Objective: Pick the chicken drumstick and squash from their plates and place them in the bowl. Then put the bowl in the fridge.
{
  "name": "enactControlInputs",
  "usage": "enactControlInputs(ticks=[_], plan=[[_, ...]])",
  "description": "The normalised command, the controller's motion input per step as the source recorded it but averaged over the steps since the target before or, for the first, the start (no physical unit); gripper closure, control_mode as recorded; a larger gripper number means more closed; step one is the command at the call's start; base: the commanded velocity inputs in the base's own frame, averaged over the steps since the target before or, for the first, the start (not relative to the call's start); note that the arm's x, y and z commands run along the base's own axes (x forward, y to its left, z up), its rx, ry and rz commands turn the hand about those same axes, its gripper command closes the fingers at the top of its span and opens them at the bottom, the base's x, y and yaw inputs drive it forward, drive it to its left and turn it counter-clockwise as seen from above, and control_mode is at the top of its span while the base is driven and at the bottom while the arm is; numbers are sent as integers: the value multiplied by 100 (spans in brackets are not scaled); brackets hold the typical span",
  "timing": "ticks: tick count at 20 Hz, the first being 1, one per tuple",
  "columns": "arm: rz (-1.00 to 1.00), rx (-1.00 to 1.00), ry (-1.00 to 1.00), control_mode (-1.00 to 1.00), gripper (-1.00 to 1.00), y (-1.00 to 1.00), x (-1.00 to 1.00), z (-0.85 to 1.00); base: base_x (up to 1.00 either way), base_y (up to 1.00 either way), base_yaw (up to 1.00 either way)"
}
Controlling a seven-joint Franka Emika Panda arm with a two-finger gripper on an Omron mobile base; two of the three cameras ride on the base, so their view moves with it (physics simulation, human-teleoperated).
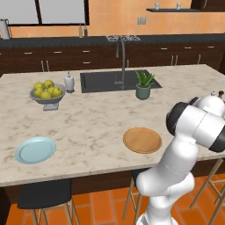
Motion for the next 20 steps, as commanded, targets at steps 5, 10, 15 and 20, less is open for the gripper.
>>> enactControlInputs(ticks=[5,10,15,20], plan=[[-2,-1,-14,-100,100,2,-20,81,0,0,0],[-6,-7,-5,-100,100,19,-6,92,0,0,0],[-9,-3,-1,-100,100,0,0,6,0,0,0],[0,0,0,100,100,0,-3,0,-57,1,-14]])
